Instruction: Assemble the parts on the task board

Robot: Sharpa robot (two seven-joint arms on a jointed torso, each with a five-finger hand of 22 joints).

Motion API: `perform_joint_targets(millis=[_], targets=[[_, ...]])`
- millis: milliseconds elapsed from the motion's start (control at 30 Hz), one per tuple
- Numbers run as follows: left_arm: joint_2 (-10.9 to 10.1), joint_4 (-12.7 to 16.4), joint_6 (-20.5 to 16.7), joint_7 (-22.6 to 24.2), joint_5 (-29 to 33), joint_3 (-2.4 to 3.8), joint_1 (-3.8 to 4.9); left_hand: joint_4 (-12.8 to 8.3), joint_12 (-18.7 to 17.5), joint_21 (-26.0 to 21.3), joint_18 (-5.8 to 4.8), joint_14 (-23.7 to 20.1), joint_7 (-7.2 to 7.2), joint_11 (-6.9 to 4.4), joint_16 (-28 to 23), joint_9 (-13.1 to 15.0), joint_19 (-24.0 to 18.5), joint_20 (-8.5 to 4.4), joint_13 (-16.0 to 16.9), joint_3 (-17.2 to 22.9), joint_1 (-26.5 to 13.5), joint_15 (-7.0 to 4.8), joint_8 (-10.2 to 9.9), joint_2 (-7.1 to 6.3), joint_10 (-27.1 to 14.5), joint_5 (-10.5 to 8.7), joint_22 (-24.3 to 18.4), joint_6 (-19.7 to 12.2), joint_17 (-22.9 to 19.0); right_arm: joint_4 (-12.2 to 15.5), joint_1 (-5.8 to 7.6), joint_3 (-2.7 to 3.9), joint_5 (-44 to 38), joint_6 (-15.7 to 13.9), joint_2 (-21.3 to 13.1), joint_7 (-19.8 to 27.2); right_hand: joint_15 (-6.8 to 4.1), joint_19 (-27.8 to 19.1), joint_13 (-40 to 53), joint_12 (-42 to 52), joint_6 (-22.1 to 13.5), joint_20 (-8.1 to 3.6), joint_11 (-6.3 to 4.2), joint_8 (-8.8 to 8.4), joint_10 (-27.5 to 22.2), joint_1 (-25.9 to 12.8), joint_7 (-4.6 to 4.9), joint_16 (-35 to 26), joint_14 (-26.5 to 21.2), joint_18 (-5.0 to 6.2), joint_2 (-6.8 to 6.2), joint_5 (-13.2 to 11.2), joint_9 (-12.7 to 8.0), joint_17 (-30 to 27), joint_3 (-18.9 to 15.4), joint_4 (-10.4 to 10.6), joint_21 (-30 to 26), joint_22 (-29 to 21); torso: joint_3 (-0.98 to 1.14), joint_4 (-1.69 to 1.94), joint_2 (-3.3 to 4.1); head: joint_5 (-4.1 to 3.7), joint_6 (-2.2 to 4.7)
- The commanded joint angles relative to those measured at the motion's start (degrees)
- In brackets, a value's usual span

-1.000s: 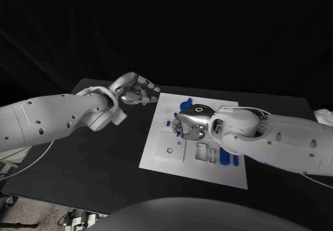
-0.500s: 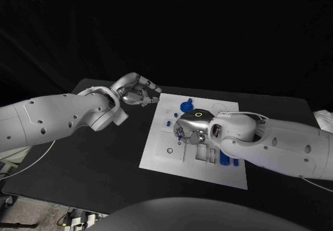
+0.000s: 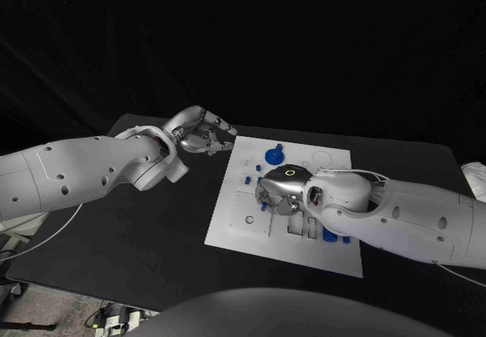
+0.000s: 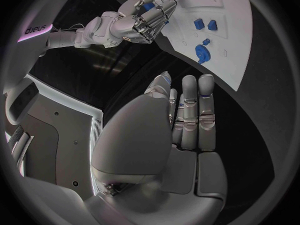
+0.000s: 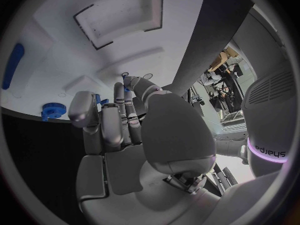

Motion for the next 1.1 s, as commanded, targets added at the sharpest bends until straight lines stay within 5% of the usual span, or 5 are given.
perform_joint_targets(millis=[33,1100], targets=[[0.03,0.17,0.72,0.10,0.18,0.03,0.01,0.01,0.19,0.30,-0.35,0.28,0.16,0.34,0.26,0.00,0.35,-0.07,-0.06,-0.08,-0.18,-0.08,-0.12,0.28,-0.19,0.21,0.04,-0.39,-0.06,-0.17,-0.19,0.02,-1.01,0.88,0.07,-0.20,0.02,0.36,-0.05,-0.21,0.25,0.16,0.16,-0.05,0.18,-0.02,0.07,0.18,0.58,-0.72,-0.27,0.19,0.00,0.04,0.32,-0.09,0.22,7.42,-0.06,-0.14,-0.01,-0.02,0.00],[0.33,-0.01,1.75,-1.18,0.18,0.03,0.01,-0.08,0.48,-0.17,-0.29,0.18,0.20,0.39,0.48,0.06,0.46,-0.13,-0.03,0.22,0.45,-0.09,0.03,0.46,-0.07,0.16,0.13,-0.12,-0.35,-0.28,-1.23,0.01,0.35,1.46,-0.16,0.04,0.10,0.28,-0.20,-0.51,-0.29,0.23,0.24,-0.93,0.31,-0.01,0.19,0.10,0.40,-0.67,-0.32,-0.52,-0.37,-0.35,0.41,-0.22,0.03,7.35,0.00,0.03,-0.11,-0.16,0.00]])
